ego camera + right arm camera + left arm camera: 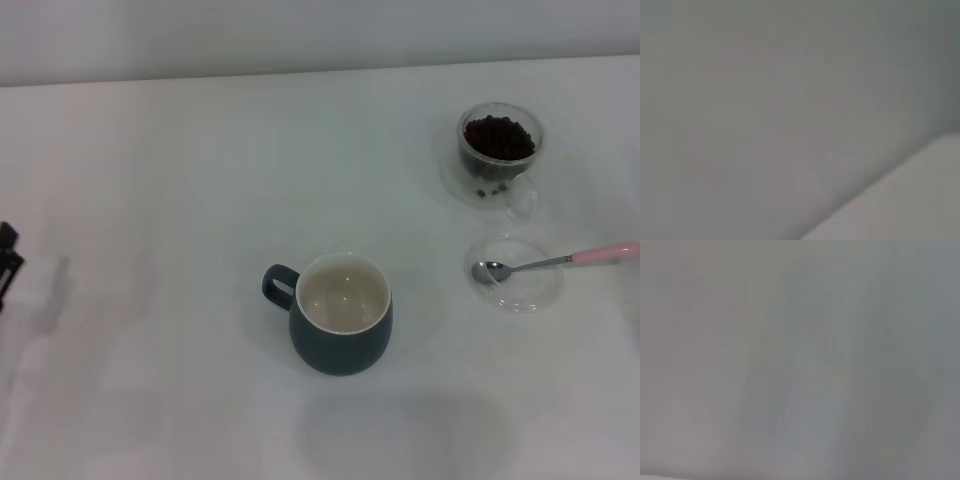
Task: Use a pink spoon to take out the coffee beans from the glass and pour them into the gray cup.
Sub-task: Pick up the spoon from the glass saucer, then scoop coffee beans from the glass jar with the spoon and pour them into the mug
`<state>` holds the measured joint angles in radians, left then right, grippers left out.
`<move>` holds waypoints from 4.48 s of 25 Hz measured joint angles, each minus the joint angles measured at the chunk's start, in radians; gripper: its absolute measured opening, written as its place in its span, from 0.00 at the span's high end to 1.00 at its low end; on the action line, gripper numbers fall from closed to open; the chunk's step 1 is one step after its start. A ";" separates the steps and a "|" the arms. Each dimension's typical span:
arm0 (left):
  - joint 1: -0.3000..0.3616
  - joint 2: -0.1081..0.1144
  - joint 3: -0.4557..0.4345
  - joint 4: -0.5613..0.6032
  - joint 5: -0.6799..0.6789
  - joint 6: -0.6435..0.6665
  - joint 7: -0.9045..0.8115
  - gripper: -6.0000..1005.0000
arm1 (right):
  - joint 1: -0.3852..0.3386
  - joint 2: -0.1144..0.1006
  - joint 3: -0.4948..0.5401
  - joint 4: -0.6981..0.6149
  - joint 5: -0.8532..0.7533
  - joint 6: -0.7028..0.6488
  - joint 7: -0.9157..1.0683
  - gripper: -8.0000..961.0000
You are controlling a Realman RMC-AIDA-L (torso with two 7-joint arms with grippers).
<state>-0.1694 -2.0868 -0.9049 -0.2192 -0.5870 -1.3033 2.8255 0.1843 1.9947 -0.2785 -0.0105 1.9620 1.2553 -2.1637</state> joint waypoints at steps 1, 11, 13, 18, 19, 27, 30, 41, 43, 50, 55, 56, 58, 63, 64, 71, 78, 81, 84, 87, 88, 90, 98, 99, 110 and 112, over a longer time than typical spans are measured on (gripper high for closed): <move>-0.008 0.000 0.000 0.005 -0.022 0.000 0.000 0.14 | -0.015 -0.001 -0.017 -0.003 0.000 0.007 0.046 0.13; -0.068 0.002 0.000 0.021 -0.052 0.009 0.000 0.14 | -0.101 -0.002 -0.213 0.005 -0.016 0.103 0.198 0.31; -0.075 0.003 0.000 0.021 -0.049 0.011 0.000 0.14 | -0.093 -0.001 -0.259 0.002 -0.020 0.105 0.219 0.30; -0.085 0.004 0.001 0.021 -0.047 0.015 0.000 0.14 | -0.060 0.000 -0.316 -0.003 -0.028 0.080 0.243 0.25; -0.086 0.003 0.001 0.021 -0.047 0.015 0.000 0.14 | -0.054 -0.001 -0.318 -0.003 -0.028 0.076 0.250 0.23; -0.087 0.002 0.002 0.021 -0.052 0.016 0.000 0.14 | -0.013 -0.007 -0.364 -0.032 -0.057 0.036 0.328 0.13; -0.087 0.003 0.001 0.021 -0.053 0.016 0.000 0.14 | -0.004 -0.007 -0.371 -0.034 -0.072 0.023 0.343 0.12; -0.091 0.006 0.000 0.021 -0.054 0.019 0.000 0.14 | -0.006 -0.007 -0.382 -0.041 -0.081 0.030 0.363 0.34; -0.092 0.006 0.000 0.021 -0.054 0.019 0.000 0.14 | -0.006 -0.007 -0.383 -0.042 -0.083 0.041 0.377 0.44; -0.104 0.005 0.000 0.045 -0.056 0.019 0.000 0.14 | -0.009 -0.008 -0.384 -0.042 -0.092 0.054 0.389 0.67; -0.105 0.005 0.000 0.046 -0.056 0.020 0.000 0.14 | -0.011 -0.008 -0.384 -0.042 -0.093 0.073 0.399 0.77; -0.105 0.005 0.000 0.046 -0.056 0.019 0.000 0.14 | -0.011 -0.008 -0.384 -0.042 -0.093 0.079 0.399 0.77; -0.105 0.005 0.000 0.046 -0.056 0.020 -0.001 0.14 | -0.011 -0.009 -0.384 -0.042 -0.093 0.102 0.401 0.79; -0.105 0.005 0.000 0.046 -0.056 0.018 -0.001 0.14 | -0.021 -0.016 -0.375 -0.043 -0.089 0.135 0.418 0.82; -0.105 0.005 0.000 0.046 -0.056 0.017 -0.001 0.14 | -0.024 -0.017 -0.373 -0.048 -0.085 0.137 0.421 0.82; -0.105 0.005 0.000 0.046 -0.056 0.013 -0.001 0.14 | -0.037 -0.023 -0.362 -0.114 -0.075 0.171 0.454 0.83; -0.107 0.005 0.000 0.046 -0.056 0.010 -0.001 0.14 | 0.008 -0.028 -0.296 -0.212 -0.067 0.248 0.474 0.83; -0.109 0.005 0.000 0.046 -0.056 0.011 -0.002 0.14 | 0.053 -0.031 -0.292 -0.256 -0.065 0.248 0.480 0.83; -0.112 0.005 0.000 0.046 -0.056 0.015 -0.002 0.14 | 0.105 -0.035 -0.292 -0.302 -0.067 0.232 0.476 0.83; -0.113 0.005 0.000 0.046 -0.056 0.017 -0.002 0.14 | 0.153 -0.040 -0.299 -0.356 -0.076 0.207 0.464 0.83; -0.113 0.005 0.000 0.046 -0.056 0.018 -0.002 0.14 | 0.163 -0.041 -0.302 -0.380 -0.083 0.196 0.458 0.83; -0.113 0.005 0.000 0.046 -0.056 0.021 -0.002 0.14 | 0.177 -0.042 -0.303 -0.426 -0.109 0.172 0.438 0.83; -0.114 0.004 0.000 0.046 -0.056 0.043 -0.002 0.14 | 0.190 -0.033 -0.305 -0.546 -0.238 0.137 0.349 0.84; -0.114 0.004 0.000 0.046 -0.056 0.043 -0.002 0.14 | 0.190 -0.032 -0.306 -0.550 -0.254 0.133 0.339 0.84; -0.107 0.001 0.000 0.040 -0.056 0.044 -0.001 0.14 | 0.191 0.006 -0.321 -0.552 -0.298 0.048 0.254 0.84; -0.107 0.001 0.000 0.042 -0.056 0.044 -0.002 0.14 | 0.193 0.007 -0.333 -0.549 -0.298 0.031 0.248 0.84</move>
<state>-0.2763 -2.0863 -0.9050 -0.1772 -0.6427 -1.2593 2.8238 0.3774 2.0015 -0.6111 -0.5598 1.6639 1.2860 -1.9156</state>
